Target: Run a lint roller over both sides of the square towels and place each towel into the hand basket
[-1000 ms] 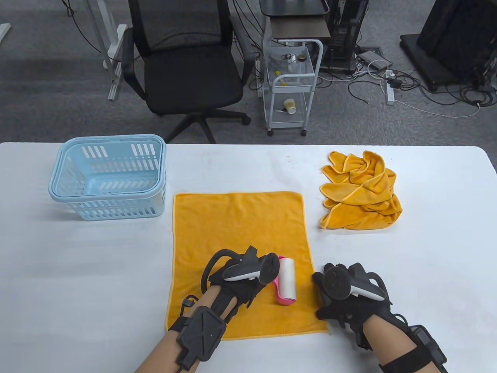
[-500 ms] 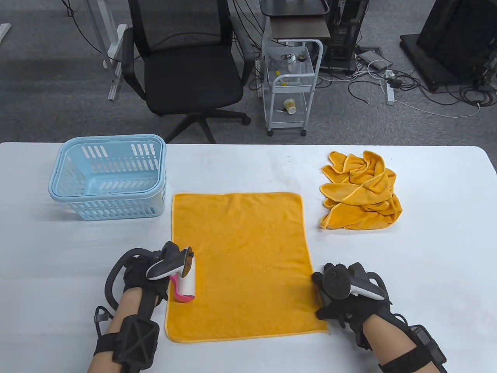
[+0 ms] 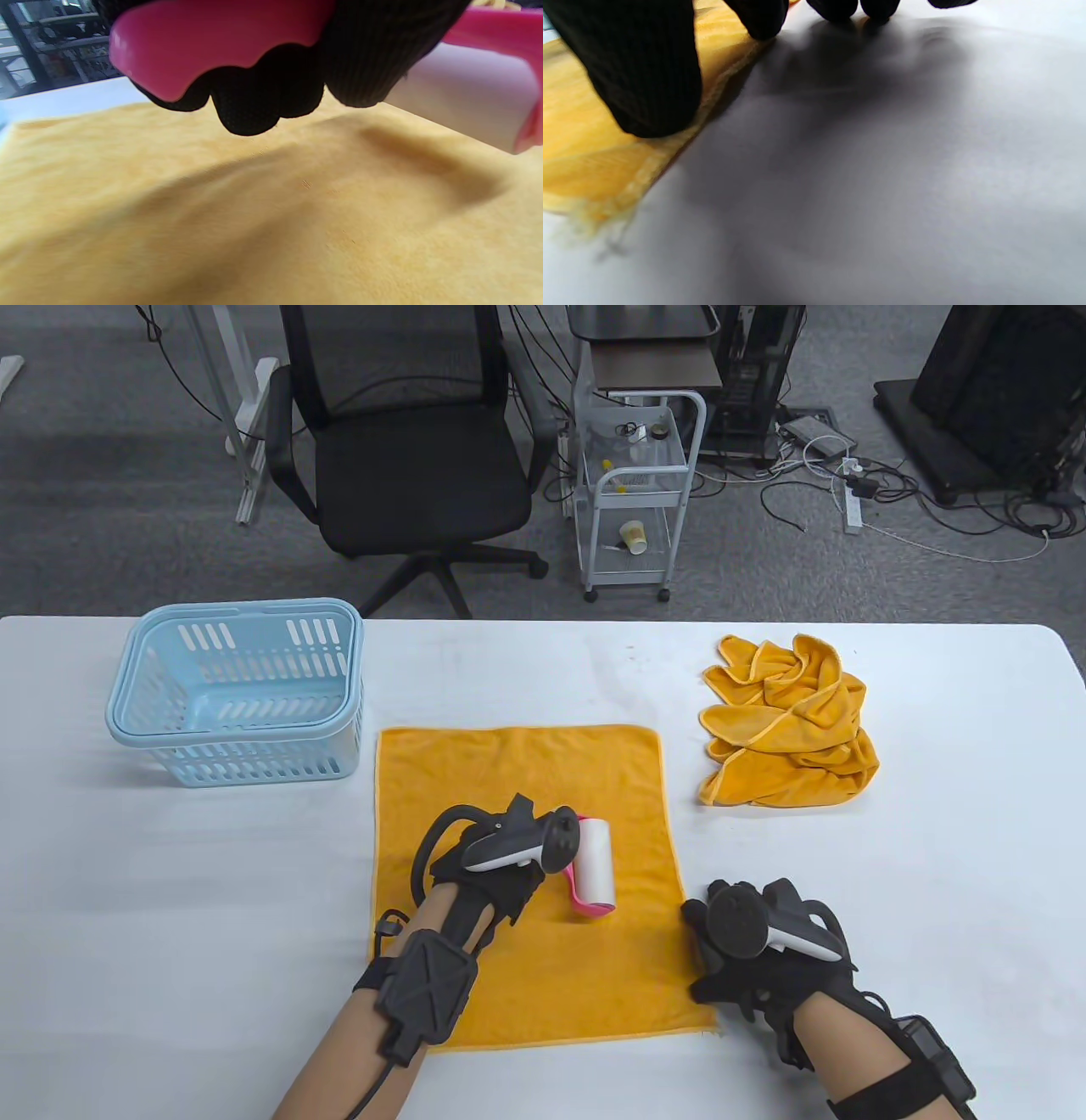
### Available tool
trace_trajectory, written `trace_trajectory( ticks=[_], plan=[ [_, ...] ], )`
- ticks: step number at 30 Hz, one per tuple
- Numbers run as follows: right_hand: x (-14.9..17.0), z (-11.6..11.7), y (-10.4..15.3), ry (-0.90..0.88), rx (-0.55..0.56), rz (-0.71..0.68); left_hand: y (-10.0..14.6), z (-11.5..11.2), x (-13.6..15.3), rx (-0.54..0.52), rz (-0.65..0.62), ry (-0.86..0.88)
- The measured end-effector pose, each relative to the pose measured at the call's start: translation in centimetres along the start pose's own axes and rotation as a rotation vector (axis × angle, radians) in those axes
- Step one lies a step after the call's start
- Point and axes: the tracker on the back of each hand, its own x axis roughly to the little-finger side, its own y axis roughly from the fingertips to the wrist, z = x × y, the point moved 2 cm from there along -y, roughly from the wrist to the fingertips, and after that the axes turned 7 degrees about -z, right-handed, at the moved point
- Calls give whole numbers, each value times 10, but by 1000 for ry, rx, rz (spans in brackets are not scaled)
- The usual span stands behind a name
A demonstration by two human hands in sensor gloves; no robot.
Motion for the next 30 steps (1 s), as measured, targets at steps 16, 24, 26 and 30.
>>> trace_trajectory(
  ticks=[16, 24, 26, 30],
  plan=[
    [1, 0, 0, -3, -1, -3, 70, -15, 137, 235, 467, -363],
    [1, 0, 0, -11, 1, -4, 15, 12, 75, -39, 180, 16],
    [1, 0, 0, -12, 2, -3, -2, 12, 62, -53, 151, 21],
    [1, 1, 0, -17, 0, -3, -16, 1, 70, 4, 208, -28]
  ],
)
